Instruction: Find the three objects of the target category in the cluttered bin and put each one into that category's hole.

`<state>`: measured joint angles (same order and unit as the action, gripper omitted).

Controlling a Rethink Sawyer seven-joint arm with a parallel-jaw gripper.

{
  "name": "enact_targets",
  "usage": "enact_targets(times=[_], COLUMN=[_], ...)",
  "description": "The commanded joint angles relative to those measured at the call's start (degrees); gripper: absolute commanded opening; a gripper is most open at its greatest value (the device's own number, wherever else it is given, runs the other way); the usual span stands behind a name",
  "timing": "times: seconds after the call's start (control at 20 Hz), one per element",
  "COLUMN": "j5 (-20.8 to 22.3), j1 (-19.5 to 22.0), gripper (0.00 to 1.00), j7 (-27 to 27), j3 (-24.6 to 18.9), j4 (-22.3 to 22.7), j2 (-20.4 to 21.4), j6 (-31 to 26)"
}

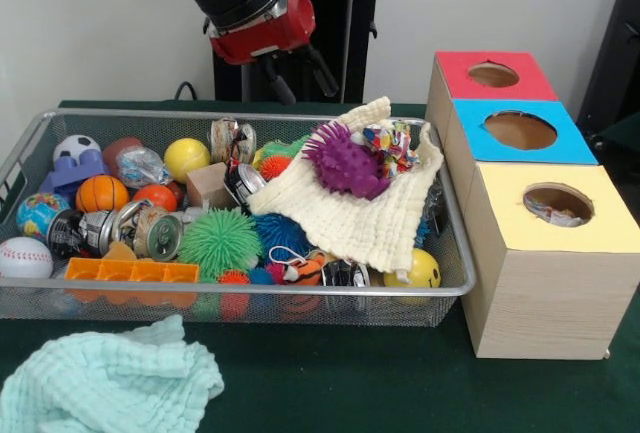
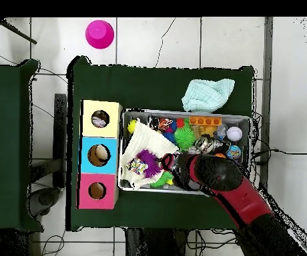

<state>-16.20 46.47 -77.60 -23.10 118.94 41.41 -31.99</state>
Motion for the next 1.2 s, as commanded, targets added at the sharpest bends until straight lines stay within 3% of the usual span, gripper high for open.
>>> enact_targets(times=[0.05,0.2,0.4,0.6,0.8,1.0,1.2], j5=[-3.2,0.3,5.4,7.5,8.2,3.9,1.5], j1=[2.7,3.1,2.9,2.7,-0.3,-2.5,-3.0], gripper=[1.00,1.00,1.00,1.00,1.00,1.00,1.00], j7=[-7.7,-7.4,-6.6,-8.5,-9.6,-11.3,-13.6], j3=[-9.2,-9.4,-9.7,-10.5,-8.7,-9.8,-11.3], j4=[7.8,8.5,7.7,8.8,6.5,3.1,3.9], j2=[-0.4,-3.6,-10.9,-12.4,-13.8,-12.1,-9.0], j6=[8.3,13.5,22.8,25.9,27.3,22.1,19.7])
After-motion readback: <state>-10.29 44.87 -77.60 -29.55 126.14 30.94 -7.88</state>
